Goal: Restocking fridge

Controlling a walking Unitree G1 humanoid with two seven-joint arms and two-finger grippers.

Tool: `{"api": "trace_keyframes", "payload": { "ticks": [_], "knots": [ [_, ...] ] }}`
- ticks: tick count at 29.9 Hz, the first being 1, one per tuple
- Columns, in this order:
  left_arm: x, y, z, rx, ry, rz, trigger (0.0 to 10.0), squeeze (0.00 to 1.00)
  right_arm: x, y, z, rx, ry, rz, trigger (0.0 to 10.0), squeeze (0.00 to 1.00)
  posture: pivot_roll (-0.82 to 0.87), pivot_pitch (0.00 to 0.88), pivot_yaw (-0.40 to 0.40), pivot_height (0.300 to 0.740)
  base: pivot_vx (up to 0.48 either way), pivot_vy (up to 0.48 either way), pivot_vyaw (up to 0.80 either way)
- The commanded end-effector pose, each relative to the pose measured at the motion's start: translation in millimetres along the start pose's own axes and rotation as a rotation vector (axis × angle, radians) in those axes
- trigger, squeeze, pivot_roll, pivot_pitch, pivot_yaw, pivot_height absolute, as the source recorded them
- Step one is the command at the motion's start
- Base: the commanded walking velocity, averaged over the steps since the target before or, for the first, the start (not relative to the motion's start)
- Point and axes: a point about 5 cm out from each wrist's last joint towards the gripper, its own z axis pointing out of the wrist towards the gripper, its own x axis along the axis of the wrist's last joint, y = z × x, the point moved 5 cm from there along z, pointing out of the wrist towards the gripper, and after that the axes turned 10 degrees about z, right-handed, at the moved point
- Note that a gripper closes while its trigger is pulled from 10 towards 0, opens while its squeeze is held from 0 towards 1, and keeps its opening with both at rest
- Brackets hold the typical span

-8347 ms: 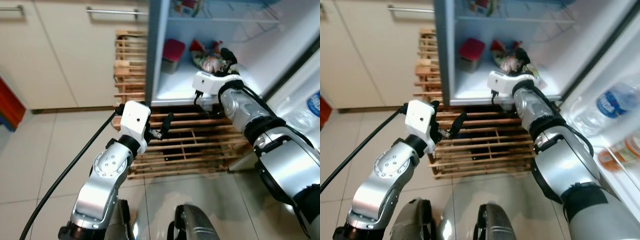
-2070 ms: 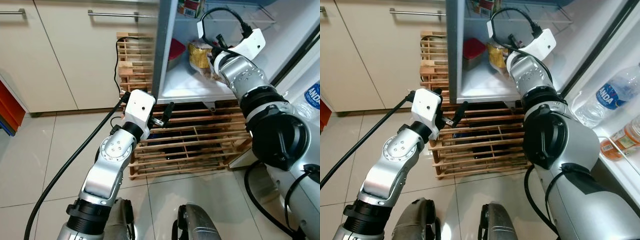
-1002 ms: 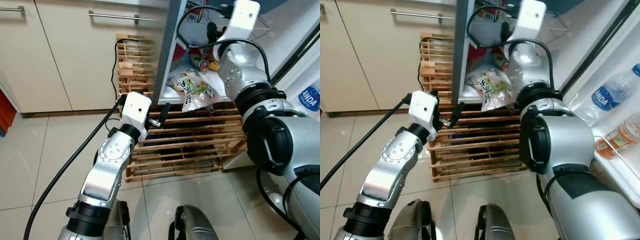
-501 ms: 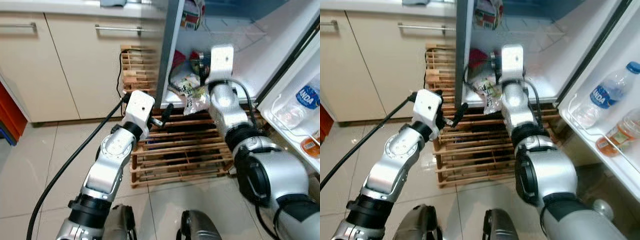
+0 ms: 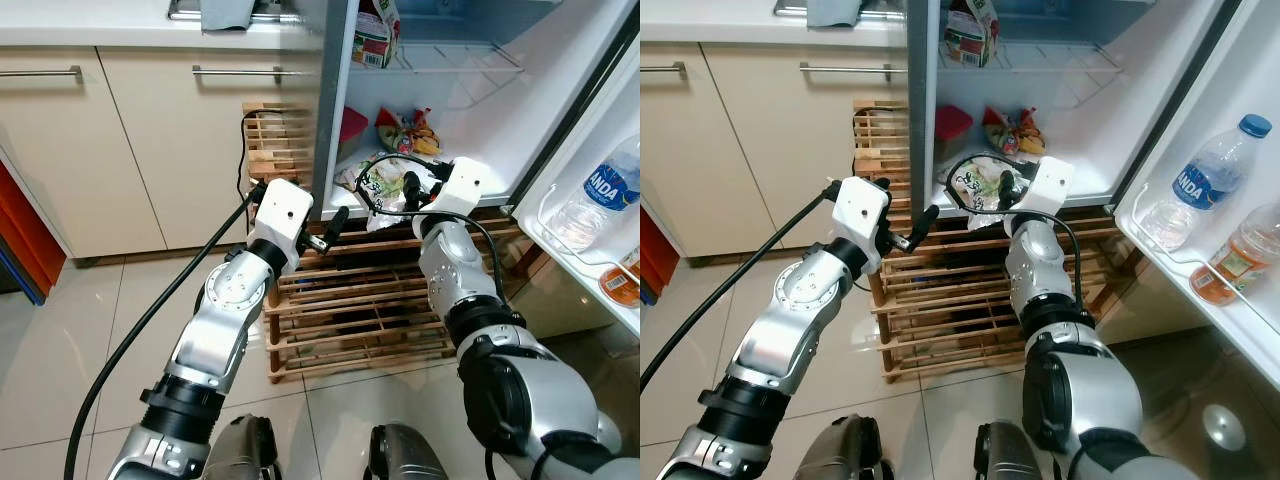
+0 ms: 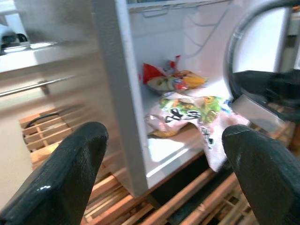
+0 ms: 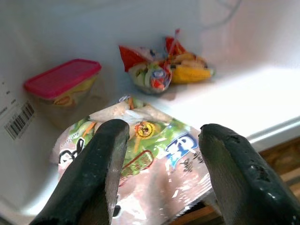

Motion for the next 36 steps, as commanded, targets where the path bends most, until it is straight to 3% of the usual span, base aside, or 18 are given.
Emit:
{"api": "trace_keyframes", "payload": {
  "ticks": [1,2,7,10,13,14,15,16,21,28,30,34,36],
  "knots": [
    [-2.0,-3.8,2.4,0.015,-0.01,0.01,10.0,0.0,2.5,4.4,-2.4,-0.005,0.023,-0.036,10.0,0.0,-0.1,0.0,0.004,0.675,0.0,0.0,0.0],
    [-7.9,-6.0,4.8,0.034,-0.03,-0.012,10.0,0.0,0.9,11.3,-6.7,-0.007,0.029,-0.066,10.0,1.0,-0.12,0.0,0.012,0.675,0.0,0.0,0.0],
    [-14.2,-6.4,7.7,0.051,-0.047,-0.073,10.0,0.0,1.5,16.3,-9.4,-0.011,0.038,-0.108,10.0,1.0,-0.13,0.0,0.015,0.675,0.0,0.0,0.0],
    [-17.7,0.9,10.9,0.003,-0.061,-0.135,10.0,0.0,0.9,17.8,-10.5,-0.012,0.032,-0.147,10.0,1.0,-0.13,0.0,0.016,0.675,0.0,0.322,0.0],
    [-17.4,-1.1,13.4,0.011,-0.053,-0.139,10.0,0.0,0.1,18.8,-10.9,-0.021,0.022,-0.143,10.0,1.0,-0.13,0.0,0.019,0.675,0.0,0.48,0.0],
    [-17.6,-4.5,14.0,0.031,-0.054,-0.124,10.0,0.0,-1.1,18.4,-10.4,-0.023,0.011,-0.126,10.0,0.07,-0.13,0.0,0.02,0.675,0.0,0.255,0.0],
    [-17.8,-7.0,14.2,0.045,-0.055,-0.112,10.0,0.0,-1.9,17.9,-9.9,-0.024,0.004,-0.114,10.0,0.07,-0.13,0.0,0.021,0.675,0.0,0.255,0.0],
    [-18.1,-8.5,14.4,0.054,-0.056,-0.105,10.0,0.0,-3.8,17.1,-9.4,-0.025,-0.009,-0.09,10.0,0.0,-0.13,0.0,0.022,0.675,0.0,0.0,0.0],
    [-21.7,-7.9,13.7,0.056,-0.072,-0.099,10.0,0.0,-14.4,14.1,-7.3,-0.043,-0.074,0.0,10.0,0.0,-0.13,0.0,0.025,0.675,0.0,0.0,0.0],
    [-20.7,-11.6,14.6,0.071,-0.063,-0.098,10.0,0.0,-11.0,7.5,-5.2,-0.023,-0.069,-0.046,10.0,0.0,-0.11,0.0,0.015,0.675,0.0,0.0,0.0],
    [-20.9,-12.0,14.9,0.075,-0.063,-0.097,10.0,0.0,-11.8,8.7,-4.9,-0.034,-0.076,-0.017,10.0,0.0,-0.11,0.0,0.014,0.675,0.0,0.0,0.0],
    [-20.9,-14.0,15.5,0.084,-0.063,-0.093,10.0,0.0,-13.6,22.6,-1.5,-0.106,-0.116,0.157,10.0,0.0,-0.11,0.0,0.015,0.675,0.0,0.0,0.0],
    [-21.0,-14.4,15.3,0.084,-0.063,-0.092,10.0,0.0,-11.8,25.9,-0.2,-0.12,-0.118,0.166,10.0,0.0,-0.11,0.0,0.016,0.675,0.0,0.0,0.0]
  ]
}}
